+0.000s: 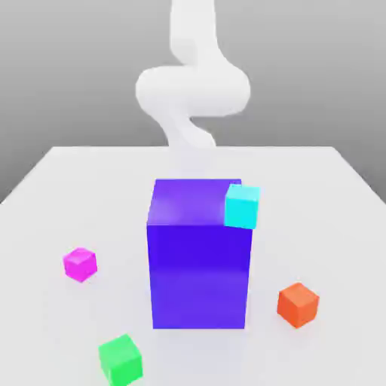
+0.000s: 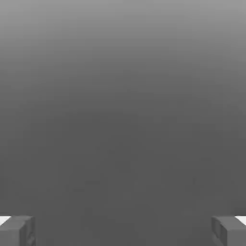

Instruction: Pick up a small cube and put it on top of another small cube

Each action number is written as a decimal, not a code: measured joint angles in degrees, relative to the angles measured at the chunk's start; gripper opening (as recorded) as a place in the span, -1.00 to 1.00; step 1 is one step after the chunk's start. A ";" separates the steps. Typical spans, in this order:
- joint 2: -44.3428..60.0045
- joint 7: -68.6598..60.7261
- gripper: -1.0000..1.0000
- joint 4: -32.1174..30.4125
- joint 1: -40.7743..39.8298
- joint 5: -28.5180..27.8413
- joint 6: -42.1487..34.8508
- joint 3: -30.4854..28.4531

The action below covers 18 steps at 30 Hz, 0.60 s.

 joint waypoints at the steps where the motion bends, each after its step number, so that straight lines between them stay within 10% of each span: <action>1: 1.46 0.11 0.00 -1.22 -1.06 -0.94 1.09 -0.25; 18: 24.17 -1.35 0.00 -20.51 -17.09 -11.34 18.56 -11.34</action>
